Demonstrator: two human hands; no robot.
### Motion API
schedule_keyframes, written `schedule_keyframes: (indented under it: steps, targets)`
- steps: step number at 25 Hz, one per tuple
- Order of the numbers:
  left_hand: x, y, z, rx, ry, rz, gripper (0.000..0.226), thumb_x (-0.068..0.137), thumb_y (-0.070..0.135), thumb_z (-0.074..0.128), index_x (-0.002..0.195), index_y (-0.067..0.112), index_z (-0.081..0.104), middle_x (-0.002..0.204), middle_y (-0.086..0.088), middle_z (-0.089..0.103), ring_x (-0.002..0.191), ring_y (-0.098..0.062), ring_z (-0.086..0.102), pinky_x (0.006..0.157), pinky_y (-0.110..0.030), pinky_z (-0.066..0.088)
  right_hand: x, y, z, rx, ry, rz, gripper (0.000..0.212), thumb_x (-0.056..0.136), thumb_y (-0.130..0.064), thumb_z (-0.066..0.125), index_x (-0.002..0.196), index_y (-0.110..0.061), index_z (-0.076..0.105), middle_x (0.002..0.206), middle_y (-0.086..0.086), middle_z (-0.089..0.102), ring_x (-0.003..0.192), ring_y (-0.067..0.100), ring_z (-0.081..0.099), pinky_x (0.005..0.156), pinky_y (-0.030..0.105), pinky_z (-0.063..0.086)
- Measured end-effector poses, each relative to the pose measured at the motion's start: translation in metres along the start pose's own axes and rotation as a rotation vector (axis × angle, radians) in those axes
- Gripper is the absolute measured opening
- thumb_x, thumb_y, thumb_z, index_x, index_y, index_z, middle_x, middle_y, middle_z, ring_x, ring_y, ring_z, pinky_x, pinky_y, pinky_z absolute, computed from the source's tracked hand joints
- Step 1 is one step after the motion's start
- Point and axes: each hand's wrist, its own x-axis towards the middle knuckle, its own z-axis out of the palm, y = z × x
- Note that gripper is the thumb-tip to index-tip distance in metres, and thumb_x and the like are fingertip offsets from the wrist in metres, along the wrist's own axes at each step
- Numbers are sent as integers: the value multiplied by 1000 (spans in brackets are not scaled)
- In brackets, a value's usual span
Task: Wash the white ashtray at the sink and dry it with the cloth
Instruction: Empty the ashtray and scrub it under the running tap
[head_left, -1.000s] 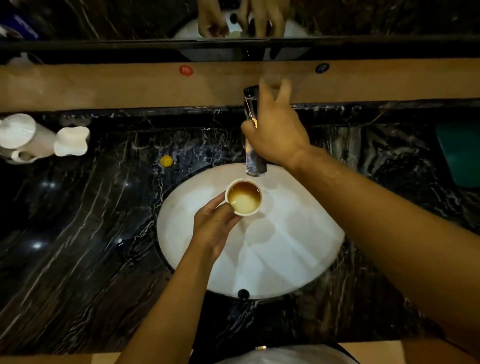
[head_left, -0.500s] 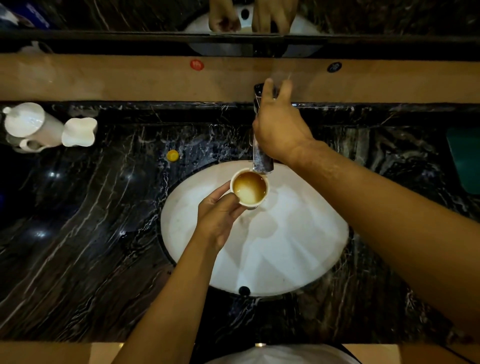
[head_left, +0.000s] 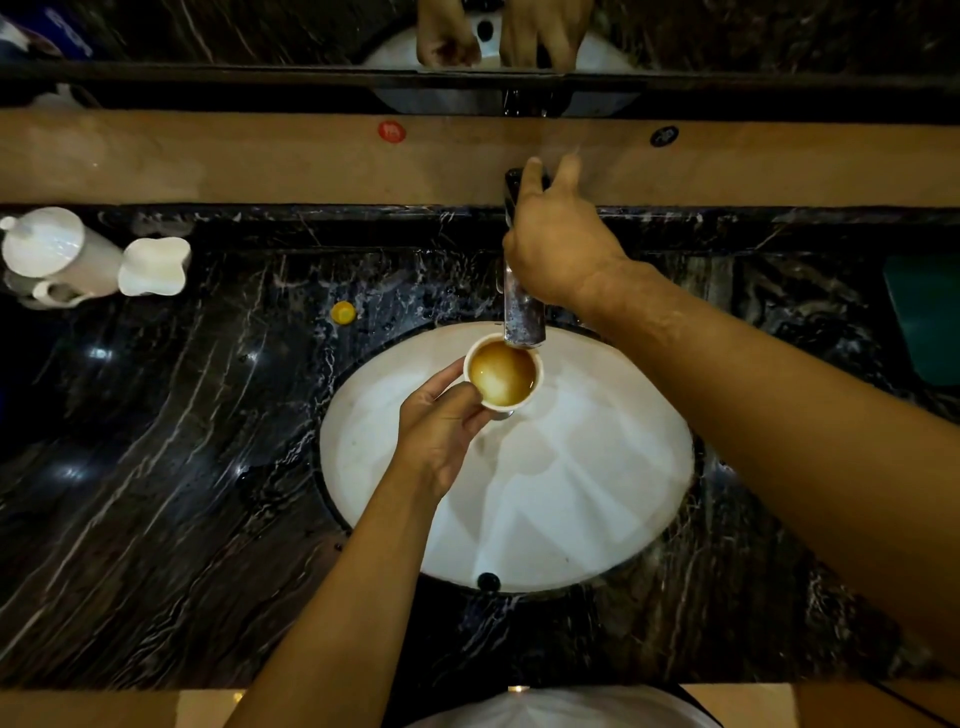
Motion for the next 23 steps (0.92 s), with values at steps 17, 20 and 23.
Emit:
schedule_keyframes:
  steps: [17, 20, 23]
  targets:
    - [-1, 7, 8, 14, -14, 11, 37, 88, -7, 68, 123, 6, 68, 96, -12, 80, 82, -28, 79, 66, -34, 63, 8, -4, -7, -68, -6, 17, 68, 99, -9, 54, 154, 4, 18, 154, 28, 16, 105, 46, 62, 77, 34, 41]
    - [-2, 8, 10, 31, -25, 17, 33, 87, -6, 69, 117, 7, 71, 95, -12, 81, 82, -27, 78, 68, -35, 64, 9, -5, -8, -88, -19, 12, 69, 99, -10, 54, 155, 5, 17, 155, 28, 16, 106, 45, 62, 77, 33, 41]
    - [-3, 7, 11, 38, -27, 22, 29, 88, -8, 66, 111, 9, 73, 92, -11, 81, 80, -26, 78, 69, -35, 64, 7, -3, -9, -42, -11, -16, 68, 101, -19, 53, 155, 3, 18, 155, 26, 17, 109, 43, 61, 82, 35, 46]
